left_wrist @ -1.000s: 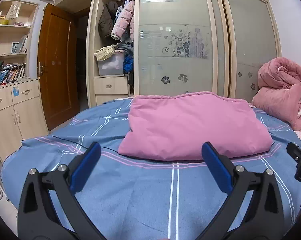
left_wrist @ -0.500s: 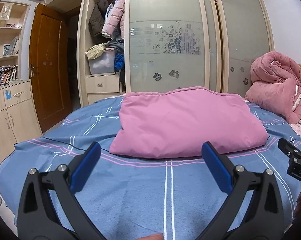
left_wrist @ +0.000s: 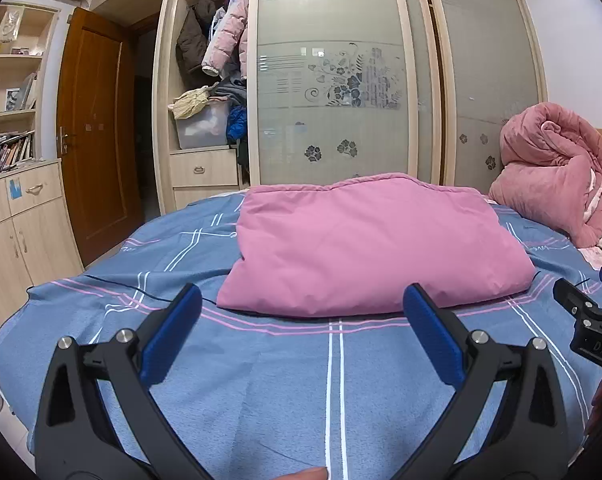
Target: Fold large clothes
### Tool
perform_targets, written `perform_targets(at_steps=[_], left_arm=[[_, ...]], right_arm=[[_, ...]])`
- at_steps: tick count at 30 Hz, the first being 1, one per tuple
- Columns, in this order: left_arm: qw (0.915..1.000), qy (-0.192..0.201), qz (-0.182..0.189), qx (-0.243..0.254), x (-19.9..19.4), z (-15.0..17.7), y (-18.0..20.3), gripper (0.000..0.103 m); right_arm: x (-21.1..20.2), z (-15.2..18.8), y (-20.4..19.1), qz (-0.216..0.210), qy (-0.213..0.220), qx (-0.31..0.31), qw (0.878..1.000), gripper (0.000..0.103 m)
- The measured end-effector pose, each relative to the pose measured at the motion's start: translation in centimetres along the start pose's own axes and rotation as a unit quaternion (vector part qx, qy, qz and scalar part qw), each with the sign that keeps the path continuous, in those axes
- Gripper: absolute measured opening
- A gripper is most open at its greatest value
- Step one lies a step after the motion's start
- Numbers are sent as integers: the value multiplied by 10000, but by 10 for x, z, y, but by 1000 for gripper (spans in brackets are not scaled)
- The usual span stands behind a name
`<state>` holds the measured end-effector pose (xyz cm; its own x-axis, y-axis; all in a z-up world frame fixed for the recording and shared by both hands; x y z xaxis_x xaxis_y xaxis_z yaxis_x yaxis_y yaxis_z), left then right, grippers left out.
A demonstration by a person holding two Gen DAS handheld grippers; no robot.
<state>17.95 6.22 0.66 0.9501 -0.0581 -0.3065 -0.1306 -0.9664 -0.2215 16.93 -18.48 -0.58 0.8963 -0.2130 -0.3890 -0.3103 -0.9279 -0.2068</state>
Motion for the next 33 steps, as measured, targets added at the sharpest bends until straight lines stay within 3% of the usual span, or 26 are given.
perform_targets(at_steps=[26, 33], left_arm=[[9997, -41, 189, 147, 5, 3, 8, 101], [9995, -104, -88, 275, 8, 2, 14, 101]], right_arm=[[1, 1, 2, -36, 0, -22, 10000, 102], [1, 1, 2, -39, -3, -31, 10000, 102]])
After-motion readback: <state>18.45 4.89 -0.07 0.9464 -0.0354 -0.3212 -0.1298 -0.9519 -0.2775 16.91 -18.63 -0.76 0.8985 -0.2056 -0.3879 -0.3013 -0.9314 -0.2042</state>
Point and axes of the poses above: each gripper's, at about its wrist camera, not at the fingertips, and x roughly the way its jaws point, y to its right, z to its underside, the point moved 1 cm from there along x, roughly the way its jaws point, and after that the axes turned 12 degrees about x, right-handed, at the moved point
